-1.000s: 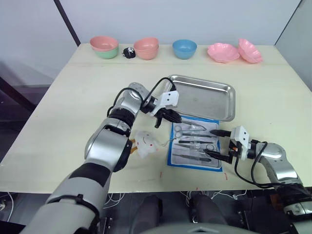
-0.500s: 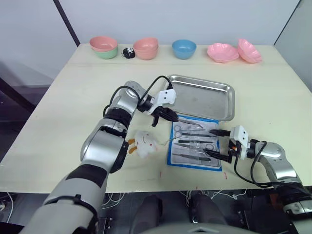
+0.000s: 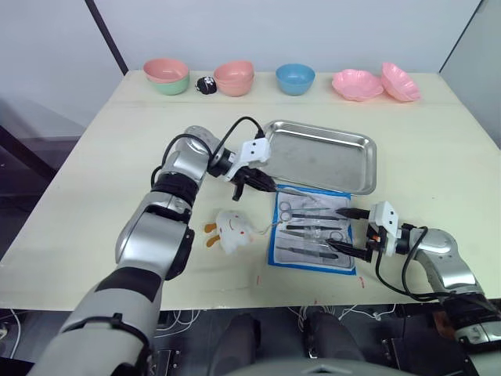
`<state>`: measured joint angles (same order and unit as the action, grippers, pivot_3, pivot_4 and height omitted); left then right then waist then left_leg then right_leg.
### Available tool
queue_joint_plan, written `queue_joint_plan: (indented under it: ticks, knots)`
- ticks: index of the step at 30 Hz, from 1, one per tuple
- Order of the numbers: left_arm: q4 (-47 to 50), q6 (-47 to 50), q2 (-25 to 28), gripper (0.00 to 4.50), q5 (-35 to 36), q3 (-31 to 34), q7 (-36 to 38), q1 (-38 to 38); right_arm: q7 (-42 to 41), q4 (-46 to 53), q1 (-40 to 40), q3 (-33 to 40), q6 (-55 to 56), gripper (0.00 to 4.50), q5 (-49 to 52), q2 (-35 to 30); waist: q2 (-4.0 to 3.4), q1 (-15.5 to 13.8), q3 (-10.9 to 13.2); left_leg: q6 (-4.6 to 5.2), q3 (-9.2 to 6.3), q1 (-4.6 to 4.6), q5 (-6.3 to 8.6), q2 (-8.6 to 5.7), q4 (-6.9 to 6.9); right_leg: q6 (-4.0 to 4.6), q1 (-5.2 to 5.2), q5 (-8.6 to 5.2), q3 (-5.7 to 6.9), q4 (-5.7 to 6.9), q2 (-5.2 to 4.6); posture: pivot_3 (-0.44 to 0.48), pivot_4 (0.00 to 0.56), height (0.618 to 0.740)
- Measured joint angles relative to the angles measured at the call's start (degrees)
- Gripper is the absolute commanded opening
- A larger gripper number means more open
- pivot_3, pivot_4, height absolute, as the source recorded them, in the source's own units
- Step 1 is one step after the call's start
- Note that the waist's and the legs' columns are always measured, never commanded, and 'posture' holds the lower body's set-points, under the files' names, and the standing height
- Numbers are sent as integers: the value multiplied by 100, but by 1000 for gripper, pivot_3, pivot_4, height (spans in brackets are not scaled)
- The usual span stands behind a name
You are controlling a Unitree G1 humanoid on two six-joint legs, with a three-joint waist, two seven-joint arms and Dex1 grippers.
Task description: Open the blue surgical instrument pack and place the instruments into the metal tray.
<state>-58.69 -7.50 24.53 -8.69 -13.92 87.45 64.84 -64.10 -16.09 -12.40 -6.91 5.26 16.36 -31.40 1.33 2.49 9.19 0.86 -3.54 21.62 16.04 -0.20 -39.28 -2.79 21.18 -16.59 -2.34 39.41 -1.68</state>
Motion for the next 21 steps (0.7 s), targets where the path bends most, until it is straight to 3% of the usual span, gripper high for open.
queue_joint_plan:
  ticks: [12, 16, 21]
  knots:
    - [761, 614, 670, 23, 783, 318, 222, -201, -27, -27, 2, 0, 7, 4500, 0, -2, 15, -8, -9, 0, -1, 1, 0, 19, 6, 2, -3, 1, 4, -18, 1, 0, 150, 740]
    - [910, 920, 619, 23, 1218, 688, 124, -216, -32, -28, 3, 0, 9, 4500, 0, -1, 14, -10, -10, 0, 0, 1, 0, 24, 7, 3, -5, 2, 7, -26, 3, 0, 150, 740]
    - [1111, 1339, 211, 23, 1475, 962, -760, -343, -39, -38, 5, 0, 11, 4500, 0, -2, 21, -12, -15, 0, -1, 1, 0, 27, 10, 3, -7, 6, 8, -38, 4, 0, 150, 740]
